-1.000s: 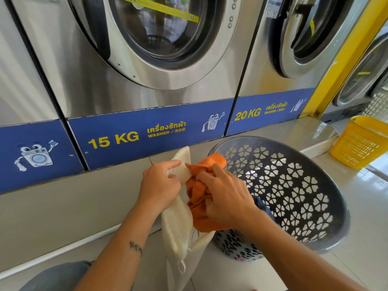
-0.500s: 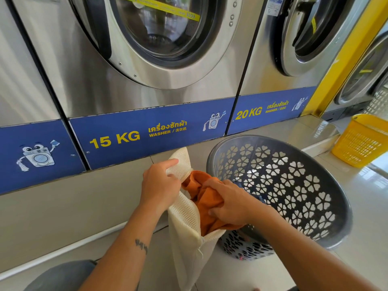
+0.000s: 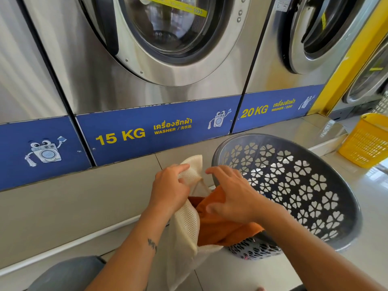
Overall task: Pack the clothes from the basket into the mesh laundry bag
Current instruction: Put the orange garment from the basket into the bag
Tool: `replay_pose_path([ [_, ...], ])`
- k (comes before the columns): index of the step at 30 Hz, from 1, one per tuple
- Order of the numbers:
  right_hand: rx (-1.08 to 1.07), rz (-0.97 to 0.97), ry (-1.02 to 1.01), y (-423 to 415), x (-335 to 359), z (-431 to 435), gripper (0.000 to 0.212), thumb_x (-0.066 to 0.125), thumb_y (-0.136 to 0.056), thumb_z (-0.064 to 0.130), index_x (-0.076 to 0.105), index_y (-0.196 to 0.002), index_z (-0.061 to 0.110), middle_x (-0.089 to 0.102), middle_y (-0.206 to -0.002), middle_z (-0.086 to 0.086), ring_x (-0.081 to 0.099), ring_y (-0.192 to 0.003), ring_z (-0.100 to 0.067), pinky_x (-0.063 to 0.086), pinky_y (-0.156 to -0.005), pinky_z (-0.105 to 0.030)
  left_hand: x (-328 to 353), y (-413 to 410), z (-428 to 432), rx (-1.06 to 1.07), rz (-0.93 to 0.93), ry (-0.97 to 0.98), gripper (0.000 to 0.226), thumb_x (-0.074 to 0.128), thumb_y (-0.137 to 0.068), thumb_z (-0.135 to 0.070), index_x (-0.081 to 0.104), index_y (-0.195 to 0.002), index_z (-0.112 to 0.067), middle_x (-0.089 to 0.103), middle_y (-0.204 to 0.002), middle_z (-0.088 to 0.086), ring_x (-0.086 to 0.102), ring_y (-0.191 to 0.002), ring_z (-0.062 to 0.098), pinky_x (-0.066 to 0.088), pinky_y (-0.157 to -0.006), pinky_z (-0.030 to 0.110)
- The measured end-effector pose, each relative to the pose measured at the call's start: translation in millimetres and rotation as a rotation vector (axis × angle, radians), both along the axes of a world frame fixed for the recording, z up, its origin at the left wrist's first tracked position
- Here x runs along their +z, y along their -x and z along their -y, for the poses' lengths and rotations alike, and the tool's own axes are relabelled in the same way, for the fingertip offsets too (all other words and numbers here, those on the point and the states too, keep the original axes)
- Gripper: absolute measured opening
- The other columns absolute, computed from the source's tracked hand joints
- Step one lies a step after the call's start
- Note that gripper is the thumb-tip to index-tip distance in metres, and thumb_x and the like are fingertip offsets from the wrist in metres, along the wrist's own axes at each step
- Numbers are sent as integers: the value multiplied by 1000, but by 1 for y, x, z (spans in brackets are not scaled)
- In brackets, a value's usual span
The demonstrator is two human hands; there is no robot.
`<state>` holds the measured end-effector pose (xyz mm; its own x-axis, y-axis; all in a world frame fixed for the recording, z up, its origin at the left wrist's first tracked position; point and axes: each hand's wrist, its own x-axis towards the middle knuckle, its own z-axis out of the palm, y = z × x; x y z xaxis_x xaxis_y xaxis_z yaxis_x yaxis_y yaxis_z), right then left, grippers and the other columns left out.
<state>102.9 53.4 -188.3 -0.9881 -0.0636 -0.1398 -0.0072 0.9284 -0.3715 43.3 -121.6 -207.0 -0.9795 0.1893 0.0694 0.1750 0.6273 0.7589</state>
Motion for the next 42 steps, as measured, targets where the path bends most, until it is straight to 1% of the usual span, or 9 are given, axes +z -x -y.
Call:
replay_pose_path([
  [2, -75, 192, 8, -1, 3, -14, 112, 78, -68, 53, 4, -152, 45, 25, -156, -1, 36, -138, -31, 47, -105, -52, -2, 1, -1, 10, -11, -19, 48, 51, -94, -4, 56, -136, -26, 52, -142, 2, 44, -132, 22, 45, -100, 35],
  [5, -111, 417, 27, -7, 4, -26, 107, 80, -79, 37, 0, -150, 44, 55, -129, -9, 63, -103, -24, 56, -84, -36, -4, 2, -2, 15, -30, -27, 46, 52, -94, -4, 58, -135, -25, 53, -142, 2, 46, -132, 22, 47, -98, 36],
  [9, -103, 279, -178, -7, 9, -23, 78, 75, -78, 47, 27, -138, 32, 58, -116, -1, 60, -100, -23, 54, -86, -40, -4, 0, -3, 19, -20, -25, 46, 52, -94, -5, 57, -135, -25, 53, -143, 2, 46, -132, 23, 48, -97, 37],
  [14, -40, -34, -296, -9, 29, 2, 51, 65, -81, 26, 36, -123, 26, 56, -90, 5, 60, -77, -16, 56, -70, -34, -4, -2, 0, 35, 37, -62, 46, 51, -94, -6, 55, -137, -24, 50, -145, 5, 51, -128, 25, 50, -93, 35],
  [21, 23, 178, -291, -7, 10, 8, 91, 74, -73, 41, 22, -147, 30, 32, -144, -4, 30, -135, -30, 39, -109, -57, -13, -4, 5, 41, 91, -56, 49, 49, -92, -2, 57, -135, -24, 52, -143, 8, 50, -128, 27, 49, -96, 35],
  [26, -40, 255, -83, -7, 2, -11, 66, 62, -82, 15, 22, -127, 43, 54, -103, -2, 62, -88, -24, 61, -76, -47, -13, -6, 3, 31, 79, -67, 47, 51, -94, -4, 57, -135, -24, 52, -143, 5, 48, -130, 24, 47, -93, 29],
  [32, 16, 62, -393, -10, 11, 2, 37, 57, -89, 23, 41, -121, 30, 57, -100, 0, 61, -85, -23, 54, -75, -39, -13, -6, 7, 50, 109, -91, 48, 52, -92, -4, 57, -135, -26, 51, -144, 6, 53, -123, 24, 49, -80, 23],
  [36, 49, -90, -345, -19, 34, 29, 23, 54, -92, 21, 58, -114, 22, 58, -102, 0, 63, -87, -24, 56, -78, -39, -20, -11, 17, 111, 169, -230, 49, 52, -90, -6, 59, -133, -28, 52, -143, 3, 56, -88, 6, 46, -62, 13],
  [42, 52, 67, -40, -14, -30, 76, 21, 62, -89, 31, 64, -107, 20, 63, -104, -3, 64, -90, -26, 57, -78, -39, -82, -54, 46, 273, 342, -384, 46, 51, -93, -4, 61, -128, -32, 54, -139, 4, 56, -111, 21, 50, -90, 33],
])
